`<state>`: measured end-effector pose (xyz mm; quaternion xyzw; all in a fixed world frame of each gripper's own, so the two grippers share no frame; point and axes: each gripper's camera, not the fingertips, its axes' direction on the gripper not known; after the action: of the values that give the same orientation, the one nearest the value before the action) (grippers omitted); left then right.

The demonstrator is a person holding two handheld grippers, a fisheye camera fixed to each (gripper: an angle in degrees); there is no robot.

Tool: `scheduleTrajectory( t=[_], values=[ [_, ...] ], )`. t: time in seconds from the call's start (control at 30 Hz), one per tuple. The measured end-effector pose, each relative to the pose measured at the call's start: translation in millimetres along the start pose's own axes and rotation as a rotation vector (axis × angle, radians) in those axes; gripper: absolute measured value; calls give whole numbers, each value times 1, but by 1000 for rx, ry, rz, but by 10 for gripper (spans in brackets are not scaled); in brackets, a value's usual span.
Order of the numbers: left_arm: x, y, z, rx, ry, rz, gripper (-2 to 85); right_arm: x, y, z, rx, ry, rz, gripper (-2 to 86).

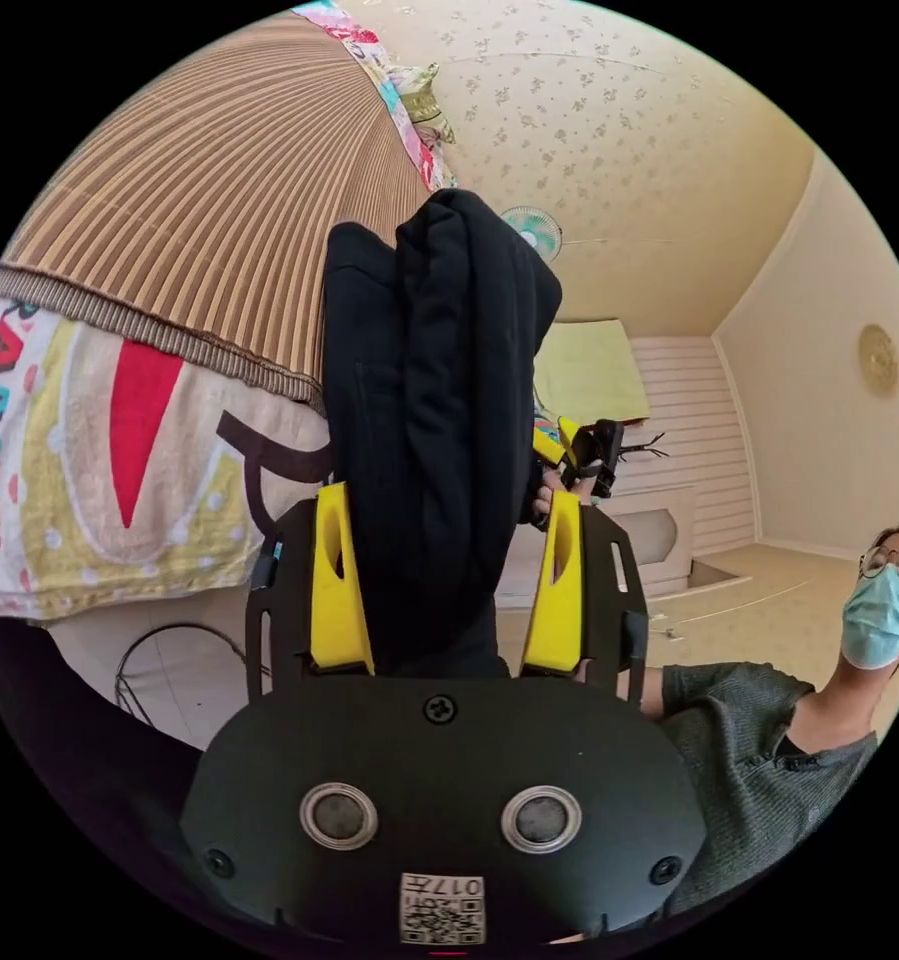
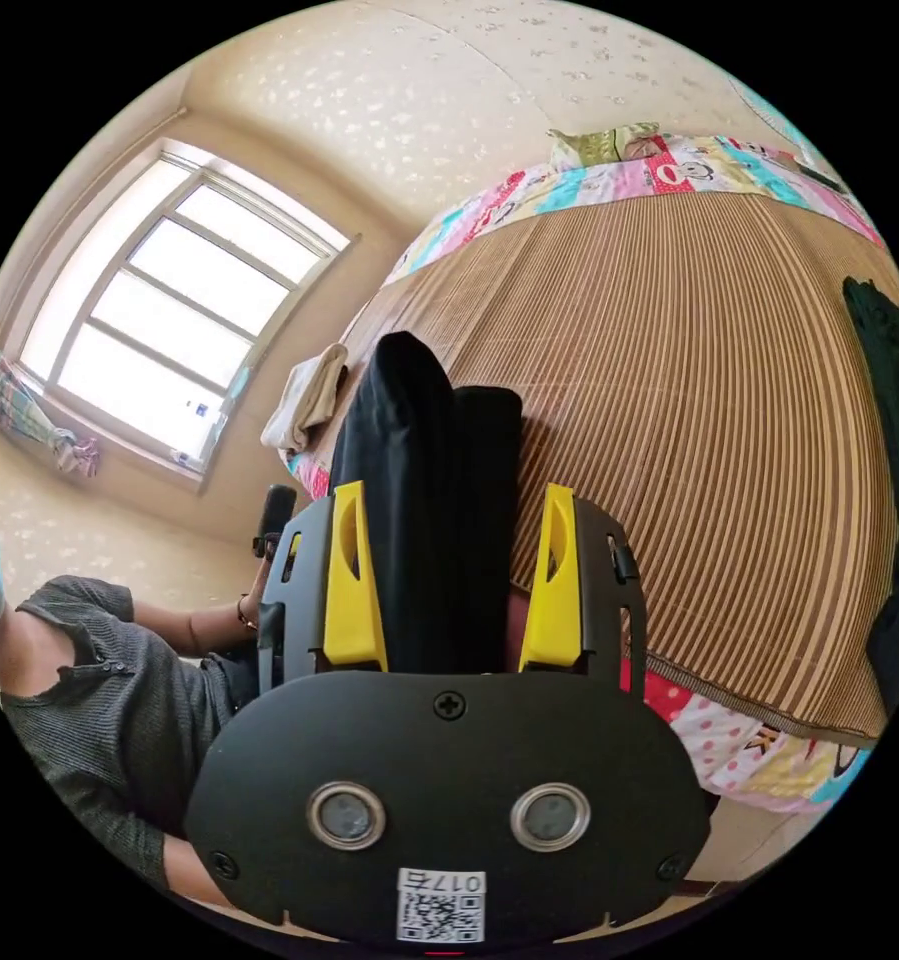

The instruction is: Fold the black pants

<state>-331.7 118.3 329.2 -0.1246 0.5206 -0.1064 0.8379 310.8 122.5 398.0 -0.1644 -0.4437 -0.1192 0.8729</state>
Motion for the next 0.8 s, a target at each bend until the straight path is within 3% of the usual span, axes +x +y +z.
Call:
scheduleTrajectory(
  t=[0.1, 0.27, 0.4, 0.57, 0.67, 0.8],
  values=[
    [10, -6, 4, -43, -111, 30, 228, 8, 9, 42, -120, 39, 16, 251],
    [20, 10, -20, -22, -200, 5, 228, 21, 8, 62, -41, -180, 26, 240],
    [15, 19, -31, 17, -156, -14, 230, 24, -11, 76, -80, -207, 16, 238],
    [28, 0, -11, -87, -159, 23, 235, 37, -35, 96, -183, -327, 86, 236],
    [27, -1, -20, -152, -66, -3, 180, 39, -32, 110, -220, -415, 137, 215],
    [34, 15, -49, -255, -51, 37, 160, -8, -1, 128, -271, -411, 99, 183]
  ],
)
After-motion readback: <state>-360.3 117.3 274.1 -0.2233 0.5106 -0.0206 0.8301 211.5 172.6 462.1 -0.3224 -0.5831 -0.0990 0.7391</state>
